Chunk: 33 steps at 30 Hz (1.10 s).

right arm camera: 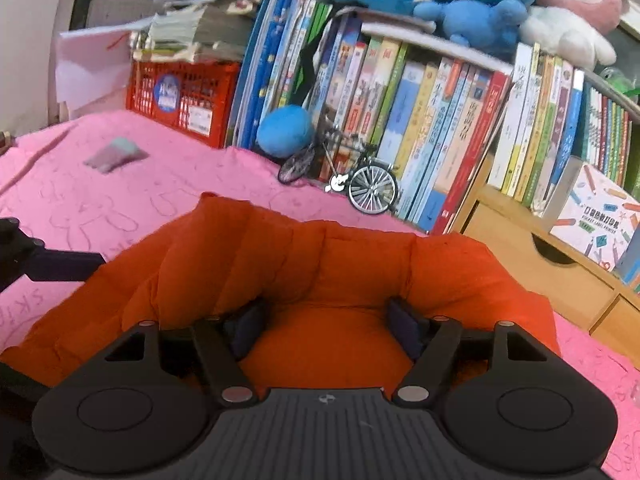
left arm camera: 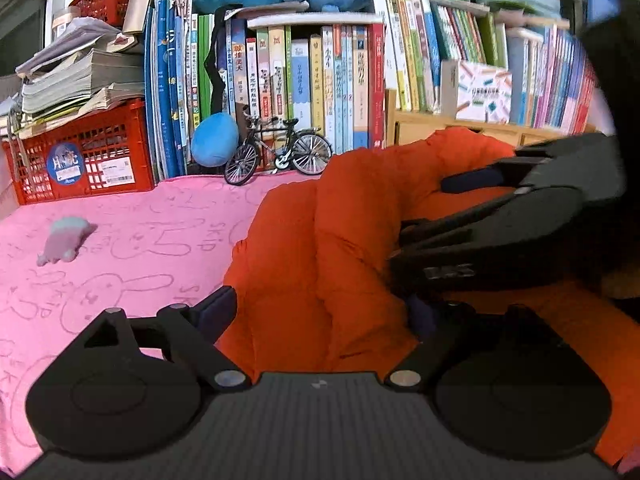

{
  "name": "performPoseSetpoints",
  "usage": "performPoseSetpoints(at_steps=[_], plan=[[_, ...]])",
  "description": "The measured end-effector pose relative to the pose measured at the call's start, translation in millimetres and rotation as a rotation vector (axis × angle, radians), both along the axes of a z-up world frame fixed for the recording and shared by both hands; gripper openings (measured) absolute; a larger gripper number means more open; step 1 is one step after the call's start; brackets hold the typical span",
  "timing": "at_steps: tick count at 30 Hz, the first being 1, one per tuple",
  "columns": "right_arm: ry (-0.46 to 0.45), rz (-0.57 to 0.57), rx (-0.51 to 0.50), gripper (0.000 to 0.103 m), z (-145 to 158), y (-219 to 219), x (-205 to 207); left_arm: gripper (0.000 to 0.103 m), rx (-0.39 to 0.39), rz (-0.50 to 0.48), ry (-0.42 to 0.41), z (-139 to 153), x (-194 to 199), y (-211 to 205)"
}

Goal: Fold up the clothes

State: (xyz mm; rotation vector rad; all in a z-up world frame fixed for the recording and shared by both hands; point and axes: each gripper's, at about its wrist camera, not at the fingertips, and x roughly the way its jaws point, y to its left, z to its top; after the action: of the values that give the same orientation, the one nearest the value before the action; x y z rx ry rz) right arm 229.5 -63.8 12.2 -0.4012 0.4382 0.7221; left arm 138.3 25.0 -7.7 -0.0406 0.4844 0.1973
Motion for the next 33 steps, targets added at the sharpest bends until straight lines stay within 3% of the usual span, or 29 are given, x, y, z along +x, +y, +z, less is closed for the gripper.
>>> performPoseSetpoints(at_steps=[4, 6, 11, 16, 27, 29, 33], plan=[[0.01, -0.014, 0.103, 0.085, 12, -30, -19, 0.09, 0.023, -0.007, -0.021, 14, -24, 1], [0.015, -0.008, 0.159, 0.1, 22, -60, -42, 0.091, 0.006, -0.015, -0.035, 25, -43, 0], [0.024, -0.023, 0.189, 0.1, 25, -123, -96, 0.093, -0.013, -0.004, -0.072, 35, -80, -7], [0.043, -0.102, 0.18, 0.1, 7, -160, -138, 0.093, -0.015, -0.011, -0.052, 39, -95, -17], [0.016, -0.319, 0.104, 0.101, -20, -175, -148, 0.094, 0.02, -0.059, 0.065, 19, -99, -36], [0.051, -0.326, 0.144, 0.101, -21, -185, -146, 0.094, 0.029, -0.065, 0.091, 12, -100, -39], [0.018, -0.311, 0.123, 0.101, -23, -187, -153, 0.095, 0.048, -0.096, 0.122, 1, -97, -45]])
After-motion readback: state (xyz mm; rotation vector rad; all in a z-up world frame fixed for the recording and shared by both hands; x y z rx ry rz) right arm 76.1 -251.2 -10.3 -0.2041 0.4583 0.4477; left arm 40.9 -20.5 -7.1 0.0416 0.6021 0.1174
